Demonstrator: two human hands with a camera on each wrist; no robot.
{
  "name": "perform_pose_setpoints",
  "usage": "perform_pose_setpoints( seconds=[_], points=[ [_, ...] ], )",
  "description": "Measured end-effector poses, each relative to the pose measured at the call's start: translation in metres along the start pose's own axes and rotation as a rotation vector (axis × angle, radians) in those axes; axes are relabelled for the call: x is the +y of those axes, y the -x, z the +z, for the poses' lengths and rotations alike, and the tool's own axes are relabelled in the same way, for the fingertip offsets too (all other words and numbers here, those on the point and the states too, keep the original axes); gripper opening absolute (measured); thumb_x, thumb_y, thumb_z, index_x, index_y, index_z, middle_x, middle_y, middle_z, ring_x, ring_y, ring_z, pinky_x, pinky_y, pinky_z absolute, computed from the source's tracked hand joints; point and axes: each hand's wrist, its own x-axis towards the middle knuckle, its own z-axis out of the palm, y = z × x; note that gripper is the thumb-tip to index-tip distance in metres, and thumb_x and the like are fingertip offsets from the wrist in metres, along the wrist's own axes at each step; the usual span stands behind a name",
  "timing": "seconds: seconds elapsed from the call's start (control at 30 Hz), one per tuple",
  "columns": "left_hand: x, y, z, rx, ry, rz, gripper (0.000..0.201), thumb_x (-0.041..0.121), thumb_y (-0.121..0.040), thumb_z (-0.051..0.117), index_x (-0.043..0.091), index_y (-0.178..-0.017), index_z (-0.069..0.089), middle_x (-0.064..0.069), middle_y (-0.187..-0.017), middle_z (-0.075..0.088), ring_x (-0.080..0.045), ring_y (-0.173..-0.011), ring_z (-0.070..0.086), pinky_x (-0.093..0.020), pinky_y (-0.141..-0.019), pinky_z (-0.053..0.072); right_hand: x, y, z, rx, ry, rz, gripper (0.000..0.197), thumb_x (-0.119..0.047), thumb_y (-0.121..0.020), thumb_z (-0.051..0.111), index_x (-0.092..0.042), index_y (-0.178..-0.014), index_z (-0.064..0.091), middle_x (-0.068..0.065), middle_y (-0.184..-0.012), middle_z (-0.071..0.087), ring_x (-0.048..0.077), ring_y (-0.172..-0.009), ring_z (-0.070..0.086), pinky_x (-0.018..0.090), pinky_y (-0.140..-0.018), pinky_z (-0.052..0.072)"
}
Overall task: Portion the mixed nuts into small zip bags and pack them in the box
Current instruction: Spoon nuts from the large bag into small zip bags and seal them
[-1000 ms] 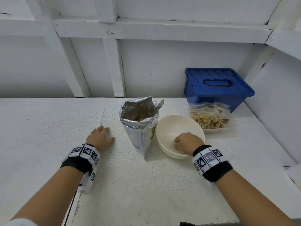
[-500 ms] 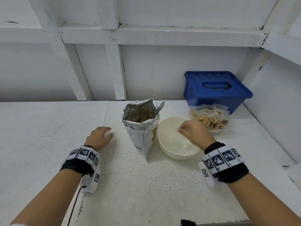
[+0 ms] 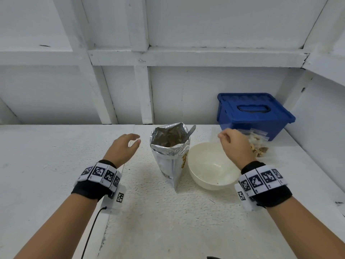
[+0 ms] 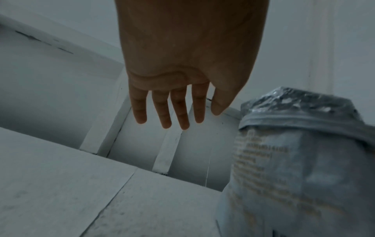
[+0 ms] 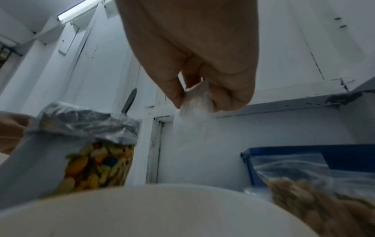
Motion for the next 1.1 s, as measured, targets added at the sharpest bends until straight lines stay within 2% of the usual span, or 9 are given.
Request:
perform_pose_setpoints(
  seconds=[0.13,0.23,0.37,0.43,0.53,0.67,0.83,0.97,1.1],
  points=[
    [0.035,0.009,-0.014,0.141,0.125,0.119,0.029,0.025,-0.095,0.05,0.012,-0.119,0.059,-0.003,-0.116,0.062,-0.013,-0.103,0.055,-0.021,-0.086,0.037,-0.033,0.004,-0.016,0.323,-0.214,-0.274,0.014,-0.013,-0.092,0.054,-0.004,-0.093,0.064,0.001,-0.082,0.057,0.013,-0.074,0.051,0.02,-0.068,0.043],
    [0.073,0.021,-0.021,0.181,0.243,0.21,0.029,0.03,-0.093,0.051,0.014,-0.115,0.062,0.003,-0.11,0.064,0.0,-0.091,0.054,-0.012,-0.077,0.039,-0.065,0.012,-0.015,0.382,-0.317,-0.486,0.015,-0.013,-0.088,0.059,-0.002,-0.095,0.067,-0.001,-0.084,0.061,0.008,-0.077,0.055,0.011,-0.074,0.044],
    [0.113,0.035,-0.02,0.032,0.482,0.238,0.043,0.051,-0.083,0.057,0.024,-0.117,0.057,0.015,-0.107,0.06,0.016,-0.091,0.052,-0.001,-0.074,0.04,-0.091,0.023,0.004,0.389,-0.344,-0.612,0.015,-0.016,-0.085,0.062,-0.006,-0.092,0.07,0.005,-0.083,0.069,0.014,-0.075,0.06,0.029,-0.07,0.05],
    [0.12,0.039,-0.016,-0.011,0.62,0.223,0.052,0.053,-0.075,0.065,0.027,-0.117,0.051,0.015,-0.109,0.06,0.014,-0.097,0.055,-0.002,-0.077,0.043,-0.096,0.028,0.013,0.372,-0.376,-0.627,0.017,-0.019,-0.086,0.06,-0.007,-0.092,0.071,0.003,-0.084,0.069,0.014,-0.076,0.06,0.034,-0.068,0.05],
    [0.117,0.04,-0.01,0.037,0.717,0.199,0.07,0.047,-0.072,0.072,0.015,-0.128,0.047,0.004,-0.119,0.059,0.001,-0.106,0.058,-0.017,-0.084,0.051,-0.099,0.033,0.018,0.334,-0.437,-0.628,0.018,-0.019,-0.086,0.058,-0.01,-0.092,0.072,-0.001,-0.084,0.07,0.007,-0.078,0.058,0.034,-0.068,0.05],
    [0.111,0.042,-0.011,0.081,0.633,0.278,0.076,0.048,-0.067,0.074,0.022,-0.132,0.043,0.014,-0.119,0.056,0.014,-0.105,0.051,0.002,-0.08,0.036,-0.096,0.034,0.016,0.242,-0.52,-0.611,0.02,-0.021,-0.086,0.057,-0.011,-0.094,0.072,-0.002,-0.087,0.07,0.004,-0.08,0.059,0.024,-0.072,0.05],
    [0.103,0.043,-0.011,0.107,0.586,0.316,0.067,0.06,-0.06,0.066,0.029,-0.117,0.051,0.017,-0.102,0.061,0.006,-0.099,0.056,-0.004,-0.085,0.039,-0.091,0.036,0.013,0.128,-0.551,-0.619,0.021,-0.022,-0.086,0.058,-0.01,-0.099,0.071,-0.009,-0.092,0.066,-0.012,-0.085,0.055,0.004,-0.074,0.039],
    [0.094,0.041,-0.015,0.167,0.43,0.376,0.073,0.061,-0.063,0.072,0.018,-0.119,0.053,0.023,-0.098,0.053,0.015,-0.093,0.05,0.002,-0.082,0.032,-0.083,0.032,0.003,0.064,-0.628,-0.435,0.025,-0.038,-0.087,0.05,-0.022,-0.094,0.068,-0.013,-0.087,0.067,0.001,-0.083,0.061,0.015,-0.07,0.047],
    [0.091,0.041,-0.02,0.097,0.235,0.487,0.075,0.063,-0.063,0.063,0.013,-0.119,0.053,0.01,-0.101,0.053,0.004,-0.088,0.048,-0.002,-0.08,0.035,-0.088,0.03,-0.011,-0.109,-0.68,-0.359,0.01,-0.034,-0.091,0.053,-0.038,-0.094,0.061,-0.013,-0.095,0.066,0.007,-0.088,0.062,0.026,-0.077,0.05]
  ],
)
